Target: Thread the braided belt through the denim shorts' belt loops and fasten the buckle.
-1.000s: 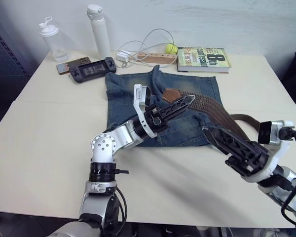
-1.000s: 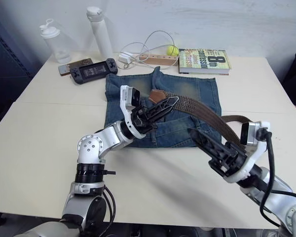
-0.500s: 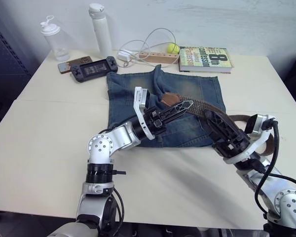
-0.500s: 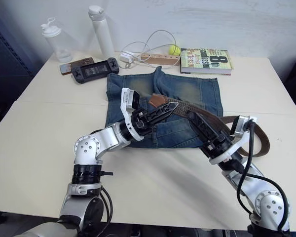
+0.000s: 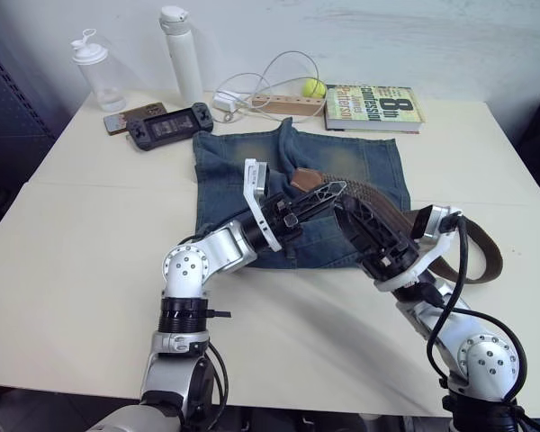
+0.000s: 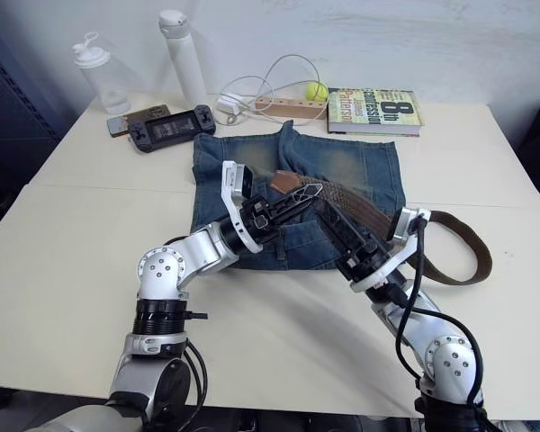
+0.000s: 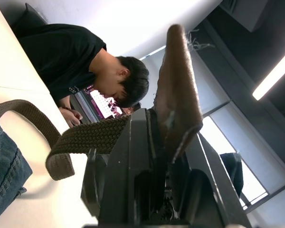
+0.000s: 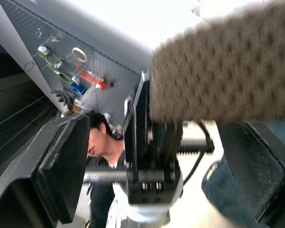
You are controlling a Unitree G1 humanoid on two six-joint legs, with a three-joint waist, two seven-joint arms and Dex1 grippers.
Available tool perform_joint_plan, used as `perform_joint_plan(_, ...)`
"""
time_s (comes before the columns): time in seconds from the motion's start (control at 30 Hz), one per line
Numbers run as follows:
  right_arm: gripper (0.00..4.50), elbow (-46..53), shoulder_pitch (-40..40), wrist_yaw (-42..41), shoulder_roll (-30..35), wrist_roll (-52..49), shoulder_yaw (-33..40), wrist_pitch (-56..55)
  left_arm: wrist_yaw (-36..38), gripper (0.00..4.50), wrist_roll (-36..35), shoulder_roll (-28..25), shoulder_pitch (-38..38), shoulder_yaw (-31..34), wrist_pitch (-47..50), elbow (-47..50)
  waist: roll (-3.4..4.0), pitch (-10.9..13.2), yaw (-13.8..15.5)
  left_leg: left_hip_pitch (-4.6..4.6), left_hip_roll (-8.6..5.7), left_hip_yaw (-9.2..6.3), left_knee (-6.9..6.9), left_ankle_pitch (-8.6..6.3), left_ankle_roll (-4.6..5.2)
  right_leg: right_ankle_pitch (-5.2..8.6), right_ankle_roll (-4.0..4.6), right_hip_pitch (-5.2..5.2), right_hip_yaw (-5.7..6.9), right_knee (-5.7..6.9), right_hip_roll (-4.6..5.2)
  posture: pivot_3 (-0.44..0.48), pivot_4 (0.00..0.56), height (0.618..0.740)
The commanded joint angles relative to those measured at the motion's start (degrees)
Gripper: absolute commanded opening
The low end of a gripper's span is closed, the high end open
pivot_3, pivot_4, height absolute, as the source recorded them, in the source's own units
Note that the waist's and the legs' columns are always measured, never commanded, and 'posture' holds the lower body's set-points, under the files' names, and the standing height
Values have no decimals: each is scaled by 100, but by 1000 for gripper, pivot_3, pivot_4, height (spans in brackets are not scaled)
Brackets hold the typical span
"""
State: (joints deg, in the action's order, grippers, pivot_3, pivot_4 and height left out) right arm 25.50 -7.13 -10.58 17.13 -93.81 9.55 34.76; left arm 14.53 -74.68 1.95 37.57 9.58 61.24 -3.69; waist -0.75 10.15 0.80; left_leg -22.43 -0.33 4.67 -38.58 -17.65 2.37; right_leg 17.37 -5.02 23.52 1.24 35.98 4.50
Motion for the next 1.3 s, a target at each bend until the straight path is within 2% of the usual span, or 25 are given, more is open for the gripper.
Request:
perform_joint_plan(0.03,4424,31,-46,-123,-53,5,195,-123,52,0,-38,20,-13,-38,-7,207,0,0,0,0,0,0,2,0,0,0,0,0,0,-1,0,0,150,708)
perform_joint_plan(0.33,4424,53,-18,-158,114,-210,483,-84,98,0,50,-12,-37,-32,-30,207,0,0,-47,1,0,0,10,0,0,0,0,1,0,-2,0,0,150,708)
perform_joint_plan(0.43,3645,42,-53,-180,153,-202,466,-27,138,0,93,-34,-23,-41,-34,169,0,0,-73,1,0,0,17,1,-1,0,0,2,0,-4,0,0,150,708)
perform_joint_plan(0.6,1303,-24,-154,-136,215,-6,378,48,228,0,241,-97,15,-74,-61,97,0,0,-88,1,0,0,21,1,-2,0,0,4,0,-5,0,0,150,708)
perform_joint_plan(0.67,184,-94,-225,-118,274,172,320,105,276,0,297,-109,43,-70,-74,59,0,0,-88,2,0,1,23,2,-3,0,0,5,0,-4,0,0,150,708)
perform_joint_plan(0.73,70,-176,-298,-40,263,318,327,61,287,0,367,-137,49,-74,-77,52,0,0,-86,2,0,1,23,2,-3,0,1,5,0,-5,0,0,150,708)
perform_joint_plan(0.8,0,-263,-365,52,257,457,415,-26,318,957,374,-209,48,-85,-5,66,0,0,-86,2,0,1,26,3,-4,1,1,6,0,-5,0,0,150,708)
perform_joint_plan(0.93,0,-232,-173,38,740,160,1001,96,646,2673,789,-566,117,-229,-211,300,0,0,-59,0,-1,1,29,3,-4,1,1,8,1,-7,0,0,150,708)
perform_joint_plan(1.0,0,-245,9,-30,1249,-133,1468,282,1250,3565,1423,-1050,79,-754,-487,694,1,0,-58,-2,-1,1,31,2,-3,1,1,7,2,-12,1,0,150,708)
perform_joint_plan(1.07,0,-314,176,-70,1701,-383,1882,437,1949,4414,2350,-1568,17,-1578,-1107,1083,2,1,-61,-3,-4,2,38,2,-3,1,2,8,2,-17,2,0,150,708)
perform_joint_plan(1.13,0,-383,330,-36,2046,-561,2266,501,2510,4464,3890,-2049,37,-2929,-2284,1218,8,-2,-56,2,-4,3,49,1,-6,2,6,5,1,-28,2,0,150,708)
perform_joint_plan(1.17,0,-408,399,-21,2162,-609,2422,513,2648,4464,4486,-2128,64,-3401,-2783,1142,14,-6,-45,4,-4,4,52,0,-8,3,8,1,2,-35,2,0,150,708)
perform_joint_plan(1.2,0,-427,505,4,2254,-672,2618,510,2749,4464,4954,-2055,107,-3759,-3297,980,18,-8,-29,9,-4,4,55,-1,-8,4,8,-5,1,-40,2,0,150,708)
perform_joint_plan(1.3,0,-363,754,65,2358,-751,2961,488,2949,4464,5705,-1703,216,-4158,-4324,448,13,-5,39,5,-3,5,56,-3,-5,4,9,-2,-2,-45,5,0,150,708)
